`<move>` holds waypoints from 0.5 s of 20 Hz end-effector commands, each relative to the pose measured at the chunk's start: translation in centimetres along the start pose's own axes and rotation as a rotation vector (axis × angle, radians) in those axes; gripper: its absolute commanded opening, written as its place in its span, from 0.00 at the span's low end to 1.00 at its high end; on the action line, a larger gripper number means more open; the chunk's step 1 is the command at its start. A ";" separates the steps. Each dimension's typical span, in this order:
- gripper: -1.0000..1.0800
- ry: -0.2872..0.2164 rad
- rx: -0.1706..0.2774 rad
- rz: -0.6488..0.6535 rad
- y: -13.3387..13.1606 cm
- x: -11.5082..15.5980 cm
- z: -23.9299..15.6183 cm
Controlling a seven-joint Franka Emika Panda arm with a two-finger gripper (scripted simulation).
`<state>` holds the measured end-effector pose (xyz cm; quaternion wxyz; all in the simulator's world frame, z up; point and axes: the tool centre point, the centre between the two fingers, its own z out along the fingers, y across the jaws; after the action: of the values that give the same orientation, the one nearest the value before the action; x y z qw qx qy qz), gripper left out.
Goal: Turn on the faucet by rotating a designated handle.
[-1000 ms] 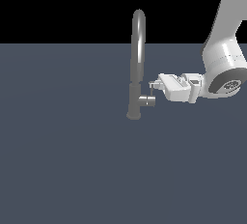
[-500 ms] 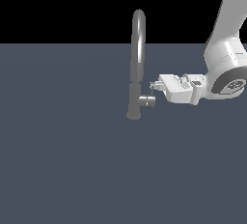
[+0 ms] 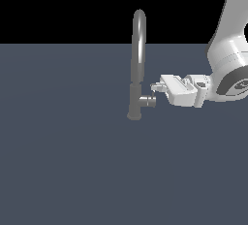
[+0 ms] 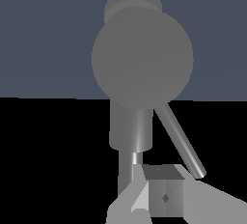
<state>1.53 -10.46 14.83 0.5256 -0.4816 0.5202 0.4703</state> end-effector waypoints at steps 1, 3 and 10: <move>0.00 -0.002 -0.001 0.004 0.7 0.4 0.0; 0.00 -0.002 -0.002 0.006 1.5 0.8 0.0; 0.00 0.000 -0.002 -0.009 2.4 1.0 0.0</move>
<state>-0.87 -10.24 13.81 0.5274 -0.4840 0.5175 0.4687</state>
